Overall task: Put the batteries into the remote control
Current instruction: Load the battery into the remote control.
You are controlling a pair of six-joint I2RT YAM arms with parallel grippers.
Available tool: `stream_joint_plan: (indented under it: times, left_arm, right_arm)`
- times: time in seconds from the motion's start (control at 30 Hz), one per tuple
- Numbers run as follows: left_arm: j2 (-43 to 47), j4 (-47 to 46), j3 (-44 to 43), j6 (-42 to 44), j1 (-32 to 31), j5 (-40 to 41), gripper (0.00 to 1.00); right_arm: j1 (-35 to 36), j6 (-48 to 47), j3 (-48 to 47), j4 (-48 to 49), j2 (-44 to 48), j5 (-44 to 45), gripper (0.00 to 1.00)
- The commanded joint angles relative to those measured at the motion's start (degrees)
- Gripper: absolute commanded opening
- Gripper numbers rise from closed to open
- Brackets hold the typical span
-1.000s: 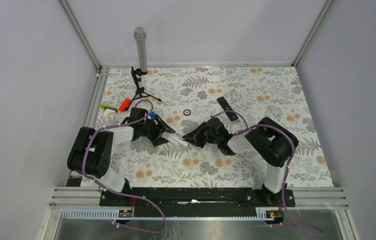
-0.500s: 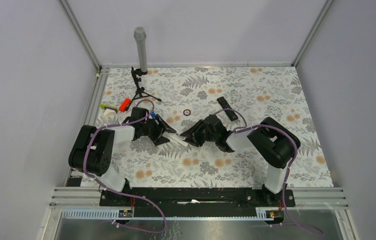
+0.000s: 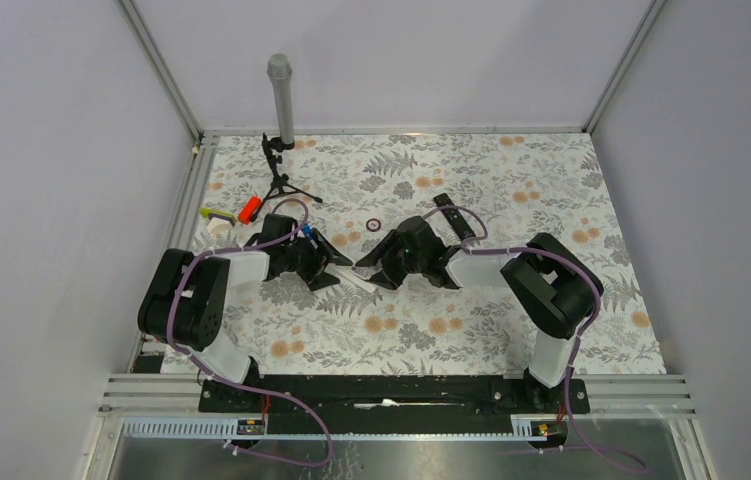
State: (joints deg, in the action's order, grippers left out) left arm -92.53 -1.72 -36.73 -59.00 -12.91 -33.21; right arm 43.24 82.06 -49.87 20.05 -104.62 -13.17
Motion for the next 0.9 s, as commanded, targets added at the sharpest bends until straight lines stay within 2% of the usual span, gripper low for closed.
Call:
stream_joint_plan:
  times: [0.0, 0.27, 0.57, 0.7, 0.87]
  left_arm:
    - [-2.3, 1.4, -0.1, 1.4, -0.3, 4.7, 0.63]
    - [-2.5, 1.6, -0.5, 1.4, -0.2, 5.1, 0.63]
    - [-2.9, 1.6, -0.7, 1.4, -0.2, 5.3, 0.63]
    - [-2.8, 1.6, -0.7, 1.7, -0.2, 5.5, 0.62]
    - [-3.3, 1.6, -0.6, 1.8, -0.2, 5.3, 0.60]
  right_arm:
    - [0.4, -2.8, -2.4, -10.0, 1.6, 1.1, 0.60]
    - [0.4, -3.6, -5.3, -13.7, 3.0, 1.3, 0.64]
    - [0.4, -4.6, -6.6, -16.4, 4.1, 1.3, 0.63]
    - [0.4, -6.3, -6.6, -17.2, 5.3, 2.1, 0.46]
    - [0.4, -8.1, -7.6, -17.6, 4.2, 1.9, 0.32]
